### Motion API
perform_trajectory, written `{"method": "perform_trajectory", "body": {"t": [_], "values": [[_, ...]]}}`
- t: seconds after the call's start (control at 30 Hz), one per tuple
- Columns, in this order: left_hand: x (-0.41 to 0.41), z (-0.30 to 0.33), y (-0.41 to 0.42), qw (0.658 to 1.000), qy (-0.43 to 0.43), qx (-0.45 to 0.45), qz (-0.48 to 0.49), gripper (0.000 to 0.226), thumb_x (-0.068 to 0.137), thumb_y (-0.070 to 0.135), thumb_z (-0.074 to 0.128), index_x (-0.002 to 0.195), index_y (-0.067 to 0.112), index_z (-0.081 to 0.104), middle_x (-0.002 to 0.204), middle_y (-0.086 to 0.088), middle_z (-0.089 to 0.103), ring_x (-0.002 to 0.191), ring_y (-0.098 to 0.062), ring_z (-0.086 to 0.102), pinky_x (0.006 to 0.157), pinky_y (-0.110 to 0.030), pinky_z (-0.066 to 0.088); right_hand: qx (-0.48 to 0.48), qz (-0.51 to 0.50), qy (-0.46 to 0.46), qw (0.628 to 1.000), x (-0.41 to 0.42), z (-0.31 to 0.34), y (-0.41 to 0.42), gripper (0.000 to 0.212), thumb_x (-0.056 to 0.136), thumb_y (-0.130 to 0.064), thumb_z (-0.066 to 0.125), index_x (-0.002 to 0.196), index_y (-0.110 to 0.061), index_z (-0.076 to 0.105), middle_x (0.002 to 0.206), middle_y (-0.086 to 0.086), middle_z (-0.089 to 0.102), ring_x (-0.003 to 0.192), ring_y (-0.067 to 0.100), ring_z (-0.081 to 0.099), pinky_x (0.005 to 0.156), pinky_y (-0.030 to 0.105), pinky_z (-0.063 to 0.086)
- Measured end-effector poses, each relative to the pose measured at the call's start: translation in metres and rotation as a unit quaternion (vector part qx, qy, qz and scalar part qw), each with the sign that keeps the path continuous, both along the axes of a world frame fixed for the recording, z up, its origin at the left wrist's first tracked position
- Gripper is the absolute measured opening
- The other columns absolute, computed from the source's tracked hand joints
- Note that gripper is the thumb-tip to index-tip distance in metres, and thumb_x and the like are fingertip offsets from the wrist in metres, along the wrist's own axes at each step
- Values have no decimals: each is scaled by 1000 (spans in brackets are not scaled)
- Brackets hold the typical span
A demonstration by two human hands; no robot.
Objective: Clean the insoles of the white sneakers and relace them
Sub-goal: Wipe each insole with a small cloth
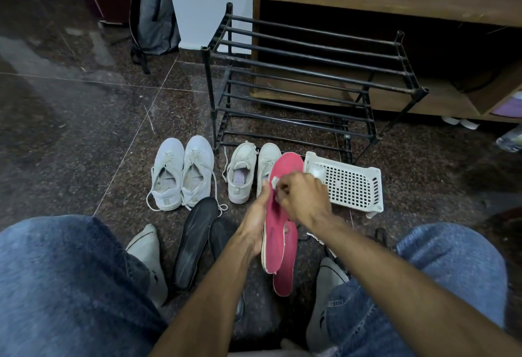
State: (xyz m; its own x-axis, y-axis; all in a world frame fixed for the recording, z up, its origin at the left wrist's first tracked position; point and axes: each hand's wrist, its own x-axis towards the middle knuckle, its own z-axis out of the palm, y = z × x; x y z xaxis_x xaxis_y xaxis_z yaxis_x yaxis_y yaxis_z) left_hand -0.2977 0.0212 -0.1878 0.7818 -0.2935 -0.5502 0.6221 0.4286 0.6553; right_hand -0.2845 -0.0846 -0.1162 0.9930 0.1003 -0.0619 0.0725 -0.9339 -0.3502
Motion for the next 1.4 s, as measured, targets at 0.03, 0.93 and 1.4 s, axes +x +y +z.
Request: {"method": "perform_trajectory", "body": {"t": [0.03,0.93,1.4], "values": [[0,0,1,1000,5,2,12,75,84,71,44,118,8,67,102,-16,71,96,-29,68,90,-45,53,16,14,12,1000,-9,-3,4,14,86,-20,58,88,-20,71,90,7,71,82,31,66,76,42,56],[15,19,16,968,69,-223,92,62,97,52,43,135,4,52,116,-19,63,113,-32,59,104,-47,42,30,104,-18,994,3,2,14,17,89,-24,58,101,-23,71,103,-3,64,92,25,63,79,40,52],[12,10,22,969,92,-204,102,74,94,61,35,141,5,47,122,-15,59,121,-31,52,104,-46,40,11,121,-4,993,-7,-6,18,19,91,-23,55,103,-23,70,106,-4,61,91,23,61,78,36,49]]}}
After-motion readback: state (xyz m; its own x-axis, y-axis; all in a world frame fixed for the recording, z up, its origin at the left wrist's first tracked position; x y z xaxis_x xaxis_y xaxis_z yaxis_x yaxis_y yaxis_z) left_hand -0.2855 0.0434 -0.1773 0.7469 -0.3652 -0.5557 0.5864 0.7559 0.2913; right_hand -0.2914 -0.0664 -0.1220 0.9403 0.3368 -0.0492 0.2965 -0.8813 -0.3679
